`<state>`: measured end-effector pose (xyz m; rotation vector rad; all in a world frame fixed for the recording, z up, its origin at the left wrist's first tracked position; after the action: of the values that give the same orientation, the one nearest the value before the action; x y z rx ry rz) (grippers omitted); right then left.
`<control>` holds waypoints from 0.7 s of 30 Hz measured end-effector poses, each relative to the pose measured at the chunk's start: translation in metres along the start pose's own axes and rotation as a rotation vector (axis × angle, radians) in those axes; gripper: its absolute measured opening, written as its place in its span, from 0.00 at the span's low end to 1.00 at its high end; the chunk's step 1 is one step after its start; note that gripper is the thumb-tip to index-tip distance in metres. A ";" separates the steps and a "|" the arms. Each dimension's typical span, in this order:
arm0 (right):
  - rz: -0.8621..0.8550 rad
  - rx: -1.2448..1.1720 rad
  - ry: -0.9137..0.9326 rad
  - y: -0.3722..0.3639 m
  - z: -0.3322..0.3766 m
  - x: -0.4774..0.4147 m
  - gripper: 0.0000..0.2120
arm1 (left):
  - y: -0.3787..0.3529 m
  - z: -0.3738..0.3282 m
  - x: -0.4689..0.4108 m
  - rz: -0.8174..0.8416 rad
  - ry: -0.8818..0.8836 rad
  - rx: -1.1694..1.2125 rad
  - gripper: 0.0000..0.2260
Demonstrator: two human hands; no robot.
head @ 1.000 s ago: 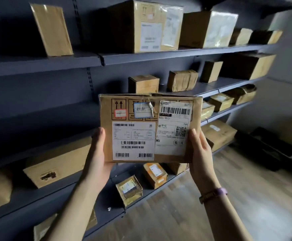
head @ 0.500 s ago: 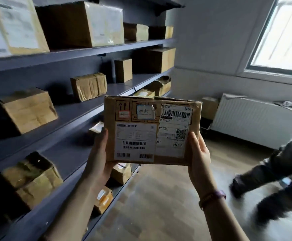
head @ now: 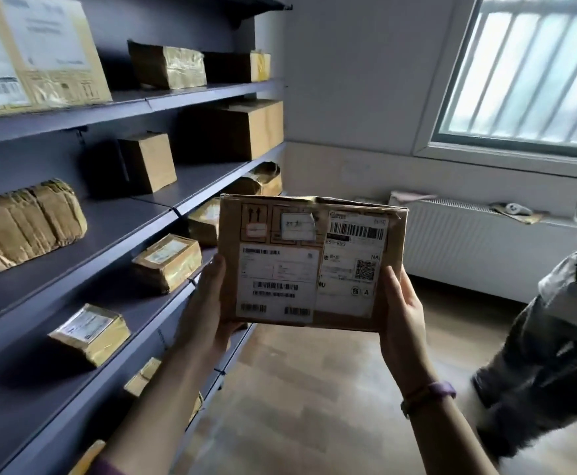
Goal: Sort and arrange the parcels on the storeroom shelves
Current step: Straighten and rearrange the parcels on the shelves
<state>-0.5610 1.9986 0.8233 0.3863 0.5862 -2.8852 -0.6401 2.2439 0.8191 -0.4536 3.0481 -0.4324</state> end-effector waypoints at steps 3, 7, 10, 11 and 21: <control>-0.034 0.004 0.007 0.012 -0.015 -0.047 0.34 | -0.011 0.010 -0.056 0.026 0.003 0.015 0.25; -0.059 0.025 0.007 0.020 -0.045 -0.117 0.35 | -0.017 0.023 -0.142 0.070 0.006 0.041 0.25; -0.090 0.053 0.003 0.027 -0.073 -0.183 0.36 | -0.021 0.034 -0.221 0.107 0.014 0.035 0.26; -0.103 0.053 0.003 0.029 -0.079 -0.200 0.38 | -0.025 0.035 -0.241 0.123 0.020 0.031 0.26; -0.222 0.060 -0.046 0.061 -0.152 -0.387 0.40 | -0.056 0.065 -0.454 0.107 0.176 0.003 0.22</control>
<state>-0.1469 2.0492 0.7769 0.2780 0.5686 -3.1206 -0.1850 2.3067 0.7672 -0.2632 3.2206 -0.4963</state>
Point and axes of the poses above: each hand's wrist, its own x-axis away from the middle knuckle, its own y-axis out of the back of the hand, z = x × y, the point moved 8 cm from there along -x, towards the middle knuckle, and after that the axes turned 2 degrees about -x, right-handed, at the moved point
